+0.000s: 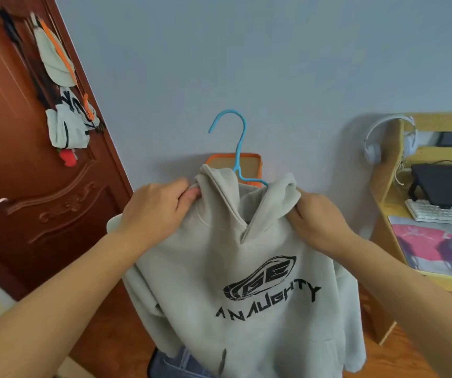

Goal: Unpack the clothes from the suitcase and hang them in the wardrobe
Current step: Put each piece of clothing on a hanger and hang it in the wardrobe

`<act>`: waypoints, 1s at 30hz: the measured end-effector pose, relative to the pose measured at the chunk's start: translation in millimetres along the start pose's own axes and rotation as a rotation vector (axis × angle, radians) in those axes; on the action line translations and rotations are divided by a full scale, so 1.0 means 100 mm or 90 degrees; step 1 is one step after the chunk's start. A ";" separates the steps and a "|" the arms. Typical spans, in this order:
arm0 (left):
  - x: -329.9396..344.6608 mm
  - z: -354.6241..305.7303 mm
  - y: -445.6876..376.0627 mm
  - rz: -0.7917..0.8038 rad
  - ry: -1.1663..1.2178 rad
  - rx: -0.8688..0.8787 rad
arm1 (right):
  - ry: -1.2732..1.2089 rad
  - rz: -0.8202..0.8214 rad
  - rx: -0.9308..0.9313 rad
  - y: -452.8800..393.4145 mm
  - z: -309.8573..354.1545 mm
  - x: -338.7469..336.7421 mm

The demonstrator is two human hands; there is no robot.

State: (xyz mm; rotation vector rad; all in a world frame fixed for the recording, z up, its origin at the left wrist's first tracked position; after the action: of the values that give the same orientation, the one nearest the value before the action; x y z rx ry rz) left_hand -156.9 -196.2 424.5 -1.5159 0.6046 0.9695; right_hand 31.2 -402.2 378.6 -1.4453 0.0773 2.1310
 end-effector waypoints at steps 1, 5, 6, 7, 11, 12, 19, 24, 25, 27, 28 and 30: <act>-0.04 -0.03 -0.02 -0.015 -0.027 0.006 | -0.032 -0.029 -0.005 0.01 -0.02 -0.04; -0.16 0.02 -0.03 -0.067 -0.144 0.055 | -0.273 -0.016 -0.058 0.10 -0.08 -0.15; -0.18 0.05 -0.03 -0.072 -0.172 0.077 | -0.321 0.007 -0.060 0.12 -0.12 -0.13; -0.18 0.06 -0.04 -0.070 -0.194 0.103 | -0.356 0.019 -0.046 0.13 -0.20 -0.08; -0.16 0.06 -0.07 -0.016 -0.272 0.182 | -0.325 -0.100 0.109 0.22 -0.61 0.09; -0.18 0.08 -0.08 -0.007 -0.294 0.170 | -0.322 -0.162 0.137 0.28 -0.65 0.07; -0.31 0.07 -0.03 -0.084 -0.257 0.062 | -0.272 -0.001 -0.079 0.25 -0.13 0.01; -0.50 0.26 0.08 -0.186 -0.159 -0.016 | -0.204 -0.005 -0.041 0.09 -0.43 -0.21; -0.49 0.31 0.10 -0.189 -0.153 -0.018 | -0.250 0.013 -0.041 0.07 -0.45 -0.24; -0.46 0.41 0.14 -0.191 -0.139 -0.010 | -0.382 0.067 -0.039 0.02 -0.45 -0.31; -0.45 0.45 0.16 -0.197 -0.129 -0.004 | -0.427 0.110 -0.036 -0.01 -0.44 -0.33; -0.41 0.51 0.21 -0.217 -0.102 0.000 | -0.448 0.240 0.005 -0.02 -0.41 -0.29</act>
State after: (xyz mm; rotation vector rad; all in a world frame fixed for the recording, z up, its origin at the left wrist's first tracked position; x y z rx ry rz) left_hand -207.5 -156.8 449.3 -1.4664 0.2219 0.8155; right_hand 74.5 -426.5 387.2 -0.6349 0.0949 2.8231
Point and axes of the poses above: each hand's wrist, its own y-axis away from the middle knuckle, its own x-axis out of the palm, z = x × y, the point moved 5 cm from there along -y, towards the middle knuckle, and after that the axes turned 12 degrees about z, right-handed, at the moved point
